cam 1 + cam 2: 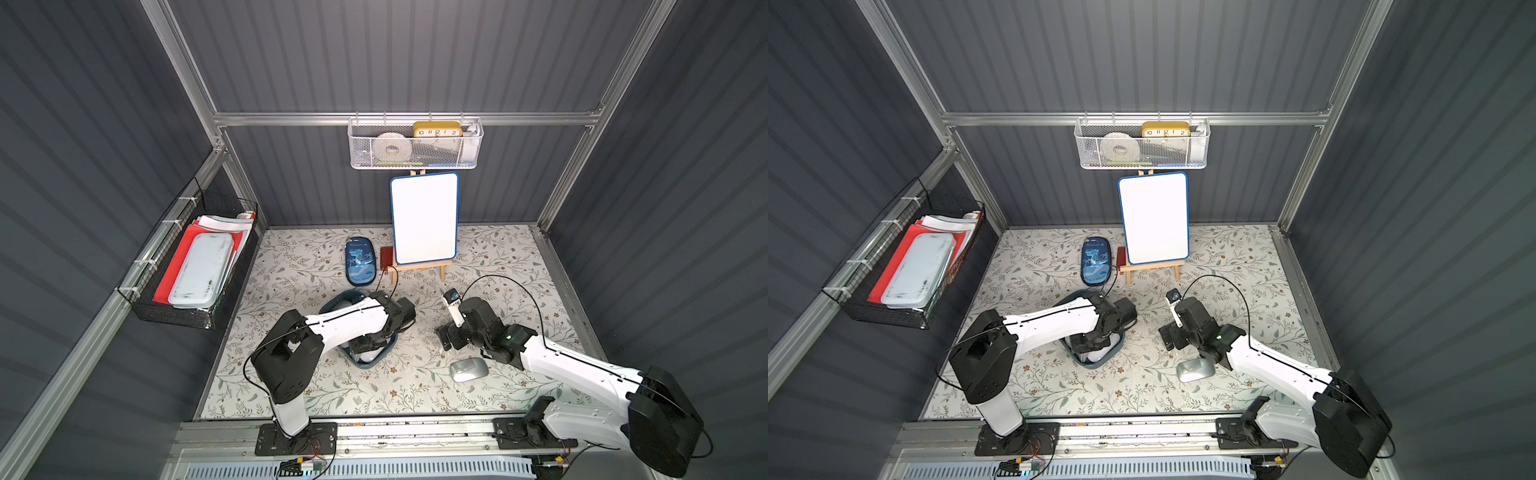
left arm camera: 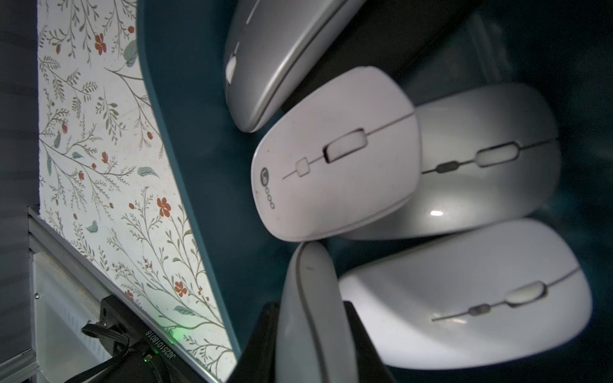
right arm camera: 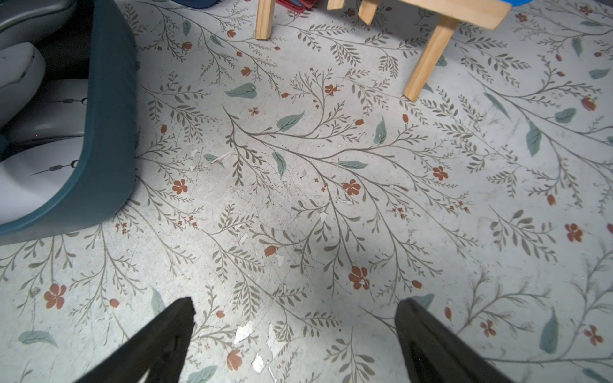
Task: Put the mouse in the storage box
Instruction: Place the mouse in the storage box.
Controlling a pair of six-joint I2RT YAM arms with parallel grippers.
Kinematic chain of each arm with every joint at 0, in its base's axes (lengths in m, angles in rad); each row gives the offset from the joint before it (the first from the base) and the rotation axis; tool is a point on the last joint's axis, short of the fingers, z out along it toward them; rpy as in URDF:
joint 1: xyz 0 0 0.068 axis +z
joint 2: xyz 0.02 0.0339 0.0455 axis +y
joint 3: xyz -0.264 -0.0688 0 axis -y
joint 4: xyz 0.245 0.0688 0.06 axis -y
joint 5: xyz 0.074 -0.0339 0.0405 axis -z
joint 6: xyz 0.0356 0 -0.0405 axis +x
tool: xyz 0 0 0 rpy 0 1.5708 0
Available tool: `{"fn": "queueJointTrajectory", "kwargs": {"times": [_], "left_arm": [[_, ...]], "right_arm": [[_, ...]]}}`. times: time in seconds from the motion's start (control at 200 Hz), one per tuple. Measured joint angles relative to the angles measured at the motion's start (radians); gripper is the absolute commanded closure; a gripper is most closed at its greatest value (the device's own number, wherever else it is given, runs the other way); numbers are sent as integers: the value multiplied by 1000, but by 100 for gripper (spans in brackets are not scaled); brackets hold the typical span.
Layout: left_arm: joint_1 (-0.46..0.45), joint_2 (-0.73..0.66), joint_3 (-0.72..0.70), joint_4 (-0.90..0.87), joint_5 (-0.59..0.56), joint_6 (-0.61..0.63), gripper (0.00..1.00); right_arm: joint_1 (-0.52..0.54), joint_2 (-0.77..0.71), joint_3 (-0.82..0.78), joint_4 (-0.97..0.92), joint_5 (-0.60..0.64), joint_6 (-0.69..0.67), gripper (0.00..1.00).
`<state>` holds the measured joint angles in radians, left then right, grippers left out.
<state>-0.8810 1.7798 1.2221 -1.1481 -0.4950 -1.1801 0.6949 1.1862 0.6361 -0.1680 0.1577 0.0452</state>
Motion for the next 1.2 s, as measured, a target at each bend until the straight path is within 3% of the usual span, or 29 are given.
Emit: {"fn": "queueJointTrajectory", "kwargs": {"times": [0.185,0.33,0.685,0.795,0.916,1.201], "left_arm": [[-3,8,26,14,11,-6,51],[-4,8,35,33,27,1,32],[-20,-17,66,58,40,6,19],[-23,-77,77,83,54,18,16],[-24,-164,79,117,61,32,5],[-24,-364,79,235,62,79,3]], "right_arm": [[0,0,0,-5,-1,0,1],[-2,0,1,-6,-3,1,1],[-7,1,7,-9,-5,3,1],[-10,1,11,-14,-3,3,1],[-14,0,11,-13,-4,-3,1],[-40,-3,52,-32,-43,-50,1]]}}
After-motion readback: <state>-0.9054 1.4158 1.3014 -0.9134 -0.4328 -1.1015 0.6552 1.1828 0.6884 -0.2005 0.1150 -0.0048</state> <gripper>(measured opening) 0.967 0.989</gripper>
